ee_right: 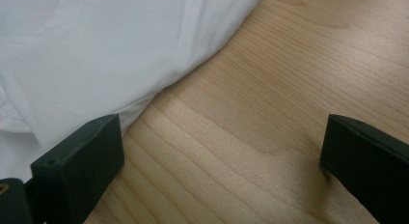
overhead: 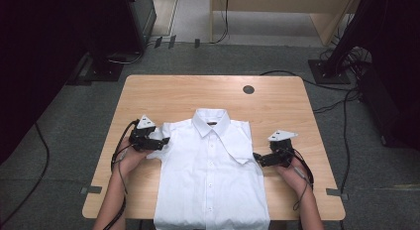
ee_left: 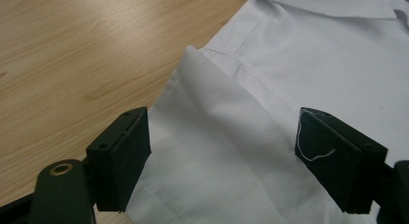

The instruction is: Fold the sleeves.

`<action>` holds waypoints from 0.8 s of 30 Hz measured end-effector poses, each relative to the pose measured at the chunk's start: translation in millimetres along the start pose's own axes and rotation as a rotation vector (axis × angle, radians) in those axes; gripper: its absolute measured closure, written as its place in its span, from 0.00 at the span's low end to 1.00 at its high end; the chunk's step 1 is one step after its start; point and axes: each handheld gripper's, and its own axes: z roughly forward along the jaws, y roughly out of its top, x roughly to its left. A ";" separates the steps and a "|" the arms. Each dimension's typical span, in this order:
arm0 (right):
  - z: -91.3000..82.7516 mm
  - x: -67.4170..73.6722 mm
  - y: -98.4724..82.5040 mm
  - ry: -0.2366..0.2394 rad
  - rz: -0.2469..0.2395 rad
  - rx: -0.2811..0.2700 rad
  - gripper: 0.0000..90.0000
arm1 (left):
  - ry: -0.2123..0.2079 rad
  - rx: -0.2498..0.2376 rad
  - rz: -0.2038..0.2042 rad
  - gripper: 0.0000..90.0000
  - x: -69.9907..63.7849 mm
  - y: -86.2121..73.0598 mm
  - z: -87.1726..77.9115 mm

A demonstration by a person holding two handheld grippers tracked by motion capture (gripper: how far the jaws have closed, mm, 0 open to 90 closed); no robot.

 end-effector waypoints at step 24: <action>0.0 0.0 0.0 0.000 0.000 0.000 0.02 | 0.037 0.013 -0.016 0.22 12.9 -9.1 -4.5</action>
